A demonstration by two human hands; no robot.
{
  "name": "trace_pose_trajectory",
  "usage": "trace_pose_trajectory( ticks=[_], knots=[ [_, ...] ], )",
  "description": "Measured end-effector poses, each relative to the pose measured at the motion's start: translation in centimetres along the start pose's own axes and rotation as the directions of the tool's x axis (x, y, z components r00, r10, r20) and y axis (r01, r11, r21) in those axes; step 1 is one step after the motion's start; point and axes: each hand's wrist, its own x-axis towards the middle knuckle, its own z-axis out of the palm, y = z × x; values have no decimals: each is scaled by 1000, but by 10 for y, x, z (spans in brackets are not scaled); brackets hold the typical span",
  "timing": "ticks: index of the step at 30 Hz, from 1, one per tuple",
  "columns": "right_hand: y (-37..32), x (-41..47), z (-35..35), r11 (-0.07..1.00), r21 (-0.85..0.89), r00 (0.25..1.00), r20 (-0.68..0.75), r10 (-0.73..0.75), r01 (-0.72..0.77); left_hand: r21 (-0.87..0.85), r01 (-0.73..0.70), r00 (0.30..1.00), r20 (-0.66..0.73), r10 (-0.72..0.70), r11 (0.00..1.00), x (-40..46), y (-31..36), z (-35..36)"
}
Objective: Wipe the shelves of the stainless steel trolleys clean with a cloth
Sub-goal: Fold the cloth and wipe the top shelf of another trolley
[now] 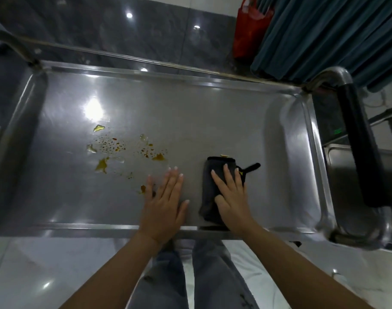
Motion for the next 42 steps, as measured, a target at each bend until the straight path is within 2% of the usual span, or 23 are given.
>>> trace_pose_trajectory(
  ticks=[4, 7, 11, 13, 18, 23, 26, 31, 36, 42],
  knots=[
    [3, -17, 5, 974, -226, 998, -58, -35, 21, 59, 133, 990, 28, -135, 989, -19, -54, -14],
    [-14, -19, 22, 978, -197, 988, -152, 34, -64, 84, 206, 977, 41, -210, 975, -29, -83, -21],
    [-46, -9, 49, 951, -114, 939, -230, 255, -287, 45, 307, 950, 36, -309, 951, -32, -89, -19],
    [-53, 0, 51, 948, -117, 934, -242, 262, -296, 16, 335, 941, 42, -335, 942, -31, -89, -18],
    [-49, 49, 31, 975, -186, 976, -199, 85, -123, 21, 331, 943, 29, -332, 943, -29, -89, -14],
    [-48, 125, 4, 965, -263, 986, -156, -60, 18, 13, 346, 938, 28, -346, 938, -26, -87, -11],
    [-51, 175, -19, 923, -344, 978, -54, -201, 171, -3, 373, 927, 35, -373, 928, -24, -86, -11],
    [-67, 256, -52, 831, -386, 915, 142, -377, 402, -19, 403, 915, 12, -402, 915, -22, -86, -10],
    [-81, 290, -59, 804, -388, 893, 185, -411, 451, -21, 400, 916, -17, -401, 916, -20, -87, -9],
    [-72, 245, -51, 803, -305, 858, 191, -476, 513, -24, 310, 951, 15, -310, 950, -18, -87, -10]
  ],
)
